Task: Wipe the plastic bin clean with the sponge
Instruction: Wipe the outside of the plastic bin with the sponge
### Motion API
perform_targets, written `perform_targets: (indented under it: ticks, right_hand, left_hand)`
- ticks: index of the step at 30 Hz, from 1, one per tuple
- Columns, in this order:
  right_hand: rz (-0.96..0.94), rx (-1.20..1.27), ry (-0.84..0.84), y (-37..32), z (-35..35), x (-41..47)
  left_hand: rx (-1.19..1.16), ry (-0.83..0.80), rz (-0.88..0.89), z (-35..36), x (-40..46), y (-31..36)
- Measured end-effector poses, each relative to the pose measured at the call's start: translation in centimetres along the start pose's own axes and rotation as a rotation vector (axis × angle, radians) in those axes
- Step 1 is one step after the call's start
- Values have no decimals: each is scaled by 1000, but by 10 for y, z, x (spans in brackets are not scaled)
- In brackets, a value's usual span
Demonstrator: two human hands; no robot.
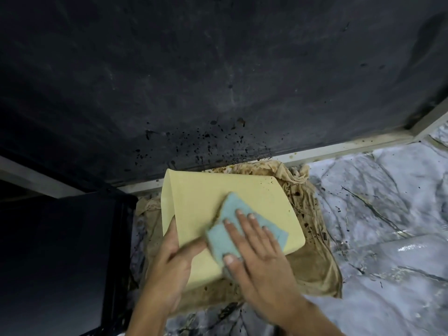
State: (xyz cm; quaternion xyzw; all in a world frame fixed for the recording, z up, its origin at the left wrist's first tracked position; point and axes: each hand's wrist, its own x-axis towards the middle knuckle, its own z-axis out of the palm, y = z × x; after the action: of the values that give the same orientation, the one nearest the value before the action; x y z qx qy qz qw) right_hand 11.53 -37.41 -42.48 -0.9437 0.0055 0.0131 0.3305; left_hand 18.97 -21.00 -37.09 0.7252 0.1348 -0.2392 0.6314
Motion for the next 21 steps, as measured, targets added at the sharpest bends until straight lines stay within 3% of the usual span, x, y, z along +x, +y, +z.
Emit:
perform_targets:
  ticks: [3,7,9,16,18,21]
  right_hand:
    - [152,-67,-2,23,-19,28]
    - [-71,27,-13,-6,-2,69]
    - [-69,81,-16,2,1,86]
    - [485,151,-54,95,-30,117]
    - [396,93,-67,69,-24,110]
    - [54,141,-27,-4,-2,96]
  left_hand:
    - [15,-12,-5,-2,1,-6]
    - [38,-76,69,0,2,-3]
    - [53,-75,87,-1,4,-4]
    - [121,-63,92,6,0,-6]
    - [137,-44,82,8,-1,-4]
    - [145,-57,107,10,-2,-1]
